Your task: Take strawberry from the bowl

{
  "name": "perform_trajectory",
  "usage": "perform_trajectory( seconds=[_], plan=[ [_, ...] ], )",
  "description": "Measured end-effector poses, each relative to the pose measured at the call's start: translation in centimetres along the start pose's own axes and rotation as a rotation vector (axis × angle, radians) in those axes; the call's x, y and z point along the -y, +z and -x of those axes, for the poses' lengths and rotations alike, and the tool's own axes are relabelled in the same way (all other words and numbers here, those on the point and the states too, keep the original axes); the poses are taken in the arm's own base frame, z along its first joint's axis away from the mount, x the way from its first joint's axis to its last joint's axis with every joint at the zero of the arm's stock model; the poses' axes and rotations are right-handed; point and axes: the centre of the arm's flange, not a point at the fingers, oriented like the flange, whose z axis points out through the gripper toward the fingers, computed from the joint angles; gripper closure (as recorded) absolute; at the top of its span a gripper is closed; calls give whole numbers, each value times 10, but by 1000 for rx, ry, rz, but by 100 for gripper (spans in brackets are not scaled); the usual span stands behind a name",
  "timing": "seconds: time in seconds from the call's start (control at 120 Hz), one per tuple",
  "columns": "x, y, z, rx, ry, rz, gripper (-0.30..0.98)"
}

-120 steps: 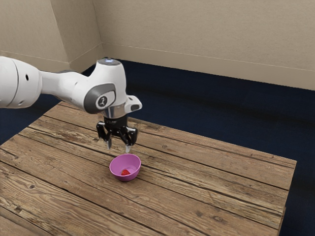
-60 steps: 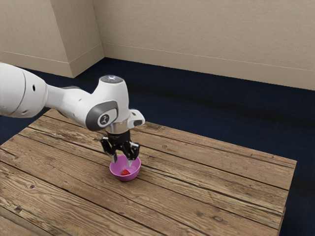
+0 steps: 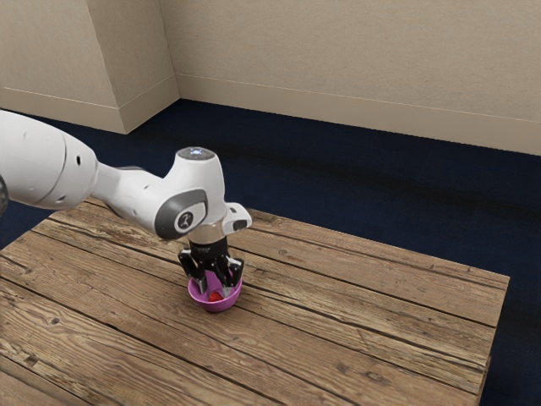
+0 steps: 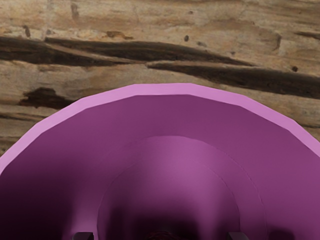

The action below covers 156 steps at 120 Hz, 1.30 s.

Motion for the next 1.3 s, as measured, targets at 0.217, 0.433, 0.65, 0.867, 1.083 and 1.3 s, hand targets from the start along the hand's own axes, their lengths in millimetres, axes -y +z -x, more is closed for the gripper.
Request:
perform_trajectory(
  seconds=[0.217, 0.433, 0.65, 0.867, 1.083, 1.3],
  plan=[
    [-1, 4, 0, -3, -1, 5, 41],
    [-1, 7, 1, -26, -10, 25, 42],
    [6, 14, 9, -38, -34, 43, 43],
    [8, 12, 6, -66, -42, 54, 52],
    [7, 6, 4, -86, -50, 54, 57],
    [5, -34, 4, -154, -56, 62, 60]
  ],
)
